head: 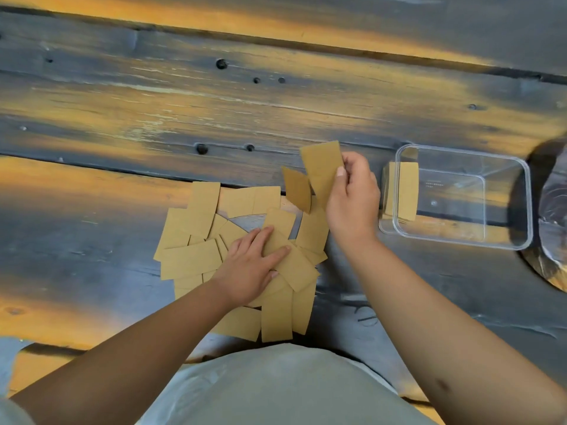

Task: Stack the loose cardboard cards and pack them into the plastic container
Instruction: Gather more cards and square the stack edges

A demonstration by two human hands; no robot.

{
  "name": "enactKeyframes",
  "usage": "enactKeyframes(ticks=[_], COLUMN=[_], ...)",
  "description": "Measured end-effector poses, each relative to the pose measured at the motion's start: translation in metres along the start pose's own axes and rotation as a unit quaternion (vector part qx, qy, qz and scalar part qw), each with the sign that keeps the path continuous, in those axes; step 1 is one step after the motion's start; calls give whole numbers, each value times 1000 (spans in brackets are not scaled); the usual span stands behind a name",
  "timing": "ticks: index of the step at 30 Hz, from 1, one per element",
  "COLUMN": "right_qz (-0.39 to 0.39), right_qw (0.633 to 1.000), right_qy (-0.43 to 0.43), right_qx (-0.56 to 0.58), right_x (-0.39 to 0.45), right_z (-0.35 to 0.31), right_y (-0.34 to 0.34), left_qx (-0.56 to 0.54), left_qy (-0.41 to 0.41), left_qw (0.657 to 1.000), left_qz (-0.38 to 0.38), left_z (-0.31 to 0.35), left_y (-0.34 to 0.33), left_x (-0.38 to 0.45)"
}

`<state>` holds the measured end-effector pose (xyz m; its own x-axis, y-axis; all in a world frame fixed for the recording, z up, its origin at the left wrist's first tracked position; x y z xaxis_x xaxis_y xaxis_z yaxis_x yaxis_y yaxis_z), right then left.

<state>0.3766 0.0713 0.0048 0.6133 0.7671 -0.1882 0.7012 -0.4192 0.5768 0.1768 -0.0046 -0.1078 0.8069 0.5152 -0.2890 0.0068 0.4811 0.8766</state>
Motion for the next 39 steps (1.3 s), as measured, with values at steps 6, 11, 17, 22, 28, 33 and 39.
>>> enactKeyframes(ticks=[6,11,17,22,28,33,39], right_qz=[-189,-295,-325,-317,-201,-221,-298], right_qw=[955,864,813,827,879,919,922], right_qy=[9,70,130,96,-7,-67,-174], right_qx=[-230,-403,-465,-455,-433,-320,-175], right_x=[25,12,6,-9,-21,-31,-36], right_z=[30,64,57,78,103,111,116], right_y=[-78,-121,-134,-118,-79,-70,-74], left_qx=[-40,17,-159,-215,-38,44,58], left_qy=[15,96,281,399,98,24,14], left_qw=[999,995,930,836,993,996,997], left_qz=[7,32,173,309,62,-77,-49], left_z=[5,4,-11,-29,-3,-4,1], left_y=[3,6,6,19,21,-16,-12], left_x=[-7,-19,-49,-85,-1,20,22])
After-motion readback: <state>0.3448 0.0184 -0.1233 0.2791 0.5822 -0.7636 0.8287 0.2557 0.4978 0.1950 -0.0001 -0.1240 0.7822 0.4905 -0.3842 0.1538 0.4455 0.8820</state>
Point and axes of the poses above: each hand's wrist, its own x-axis towards the middle knuckle, its own y-axis out of the back of the hand, z = x × y, the point moved 9 cm from there along x, towards the middle knuckle, and after that the axes turned 15 degrees about -y, right-handed, at the moved point
